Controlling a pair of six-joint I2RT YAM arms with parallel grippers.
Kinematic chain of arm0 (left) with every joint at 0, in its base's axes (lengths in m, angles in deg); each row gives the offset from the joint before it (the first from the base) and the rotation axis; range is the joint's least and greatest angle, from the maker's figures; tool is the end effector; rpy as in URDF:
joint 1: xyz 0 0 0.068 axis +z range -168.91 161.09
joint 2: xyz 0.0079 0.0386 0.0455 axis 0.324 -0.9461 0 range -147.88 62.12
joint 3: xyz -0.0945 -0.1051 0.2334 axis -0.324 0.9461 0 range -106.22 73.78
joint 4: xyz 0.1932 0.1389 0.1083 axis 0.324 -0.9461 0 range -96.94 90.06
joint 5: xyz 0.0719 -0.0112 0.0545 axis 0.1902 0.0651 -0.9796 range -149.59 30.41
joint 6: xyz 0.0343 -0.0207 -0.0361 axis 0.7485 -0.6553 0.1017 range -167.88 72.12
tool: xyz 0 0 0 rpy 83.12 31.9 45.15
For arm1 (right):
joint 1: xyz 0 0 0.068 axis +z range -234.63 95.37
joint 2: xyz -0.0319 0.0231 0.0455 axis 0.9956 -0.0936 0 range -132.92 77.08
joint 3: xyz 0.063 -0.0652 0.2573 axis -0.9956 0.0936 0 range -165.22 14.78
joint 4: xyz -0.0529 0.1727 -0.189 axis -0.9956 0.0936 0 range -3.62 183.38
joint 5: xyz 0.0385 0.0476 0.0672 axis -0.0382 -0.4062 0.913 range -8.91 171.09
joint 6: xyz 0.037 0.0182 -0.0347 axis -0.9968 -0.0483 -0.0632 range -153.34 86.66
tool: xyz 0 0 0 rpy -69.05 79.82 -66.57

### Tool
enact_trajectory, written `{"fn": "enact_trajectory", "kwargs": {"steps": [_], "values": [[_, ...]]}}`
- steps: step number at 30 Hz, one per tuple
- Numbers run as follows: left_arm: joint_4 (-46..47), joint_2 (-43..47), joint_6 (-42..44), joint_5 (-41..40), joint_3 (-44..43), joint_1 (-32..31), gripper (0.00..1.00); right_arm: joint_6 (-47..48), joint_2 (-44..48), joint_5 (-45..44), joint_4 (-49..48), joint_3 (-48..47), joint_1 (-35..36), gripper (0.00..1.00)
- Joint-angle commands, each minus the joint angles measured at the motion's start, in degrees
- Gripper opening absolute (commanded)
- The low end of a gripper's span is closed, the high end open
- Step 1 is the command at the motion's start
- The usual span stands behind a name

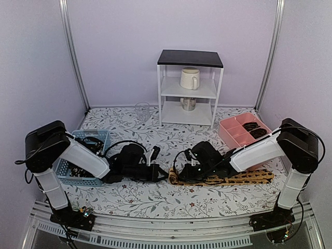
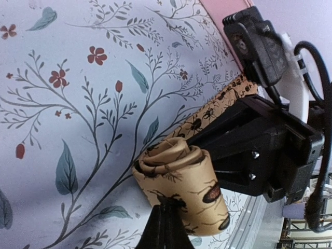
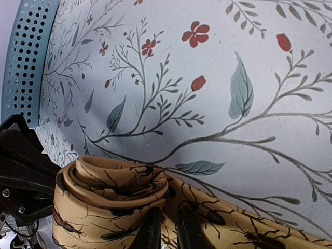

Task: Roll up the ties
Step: Roll the tie at the center of the board.

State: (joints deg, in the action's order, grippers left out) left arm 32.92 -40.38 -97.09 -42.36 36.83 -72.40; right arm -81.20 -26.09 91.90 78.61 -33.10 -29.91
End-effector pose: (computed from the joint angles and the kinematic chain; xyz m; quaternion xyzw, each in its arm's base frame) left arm 0.1843 -0.2667 0.1147 0.1042 0.8644 -0.4524 0.1934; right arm 0.1923 0.2836 0.1231 -0.0896 0.9242 0.3364 0.1570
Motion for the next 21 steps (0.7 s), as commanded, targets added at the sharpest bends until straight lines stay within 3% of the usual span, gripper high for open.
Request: {"fn": "enact_trajectory", "kwargs": {"steps": [1, 14, 21], "values": [[-3.68, -1.05, 1.37, -1.05, -2.42, -1.44, 0.00, 0.24, 3.37, -1.18, -0.49, 1.78, -0.50, 0.13], [-8.91, -1.47, 2.11, -3.28, -6.01, -3.35, 0.00, 0.31, 5.68, -1.19, -2.27, 4.30, -0.71, 0.10], [-10.21, -2.30, 2.45, -3.25, -8.16, -3.96, 0.00, -0.78, 8.37, -5.75, 1.69, 5.74, -1.46, 0.11]]}}
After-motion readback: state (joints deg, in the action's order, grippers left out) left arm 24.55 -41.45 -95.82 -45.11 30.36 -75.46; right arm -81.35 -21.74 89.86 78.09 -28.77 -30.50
